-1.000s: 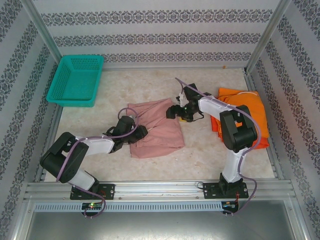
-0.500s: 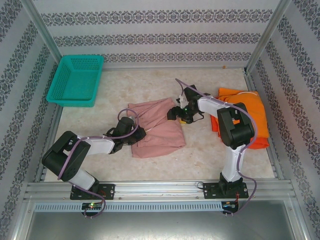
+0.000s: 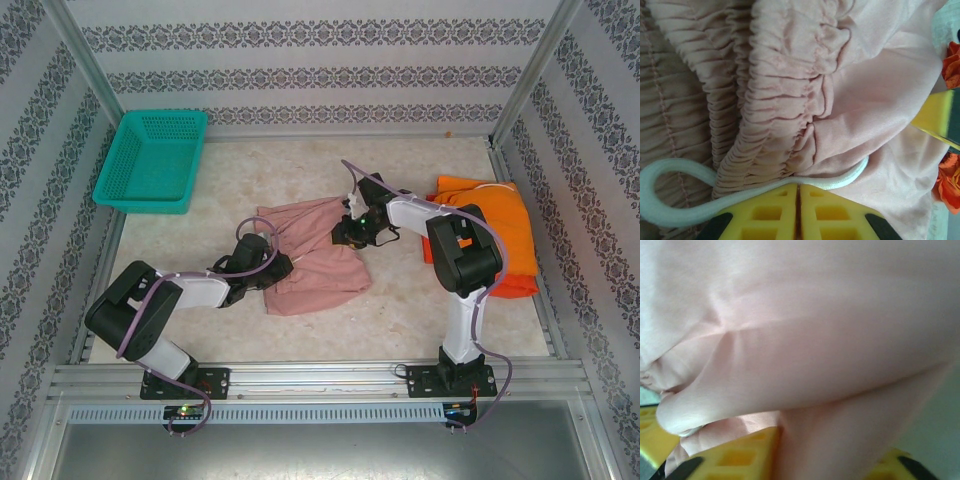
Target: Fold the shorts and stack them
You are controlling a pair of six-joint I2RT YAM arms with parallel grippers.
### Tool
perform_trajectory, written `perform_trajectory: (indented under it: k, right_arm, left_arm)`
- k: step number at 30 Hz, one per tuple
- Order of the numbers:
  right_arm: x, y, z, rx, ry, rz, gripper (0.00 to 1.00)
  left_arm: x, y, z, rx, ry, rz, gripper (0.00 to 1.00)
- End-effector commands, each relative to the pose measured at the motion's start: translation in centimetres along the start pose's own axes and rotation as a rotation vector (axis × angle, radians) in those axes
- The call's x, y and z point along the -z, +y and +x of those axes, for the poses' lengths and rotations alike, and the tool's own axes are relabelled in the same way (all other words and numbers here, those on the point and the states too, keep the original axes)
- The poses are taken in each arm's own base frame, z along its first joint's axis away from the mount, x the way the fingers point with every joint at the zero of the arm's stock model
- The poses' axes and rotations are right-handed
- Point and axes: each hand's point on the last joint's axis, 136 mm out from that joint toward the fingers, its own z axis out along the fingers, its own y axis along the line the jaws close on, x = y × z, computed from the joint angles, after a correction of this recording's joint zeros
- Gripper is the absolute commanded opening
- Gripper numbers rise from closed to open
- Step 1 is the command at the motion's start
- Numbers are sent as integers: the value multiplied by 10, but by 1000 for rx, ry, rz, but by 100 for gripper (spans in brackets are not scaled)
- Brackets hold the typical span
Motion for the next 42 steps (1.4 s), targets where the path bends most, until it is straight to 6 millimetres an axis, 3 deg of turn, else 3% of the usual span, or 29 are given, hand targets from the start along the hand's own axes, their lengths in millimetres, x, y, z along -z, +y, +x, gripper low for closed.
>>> perform_trajectory:
  k: [1,3,4,8,11,14,23,29,42]
  right_arm:
    - [4,-18,0,33,-34,127,16]
    - [19,-25,-4,62,-78,216,2]
    - [29,-28,-6,78,-99,262,0]
    - [78,-31,-12,160,-170,443,0]
    - [121,-33,-15,225,-208,599,0]
    - [160,-35,-17,273,-218,745,0]
    - [237,-34,-30,348,-198,985,0]
    - [277,-20,-34,325,-220,1011,0]
    - [360,-2,-17,232,-335,989,0]
  left_arm:
    - [11,5,-1,-7,-4,-36,18]
    - [21,-5,-9,-35,-34,-27,30]
    - [28,-10,-14,-49,-54,-21,38]
    - [52,-25,-27,-95,-114,-6,74]
    - [62,-30,-32,-114,-128,1,90]
    - [68,-31,-34,-124,-139,0,99]
    - [63,-28,-32,-104,-128,17,100]
    - [62,-33,-35,-100,-136,31,100]
    - [58,-33,-37,-85,-133,43,100]
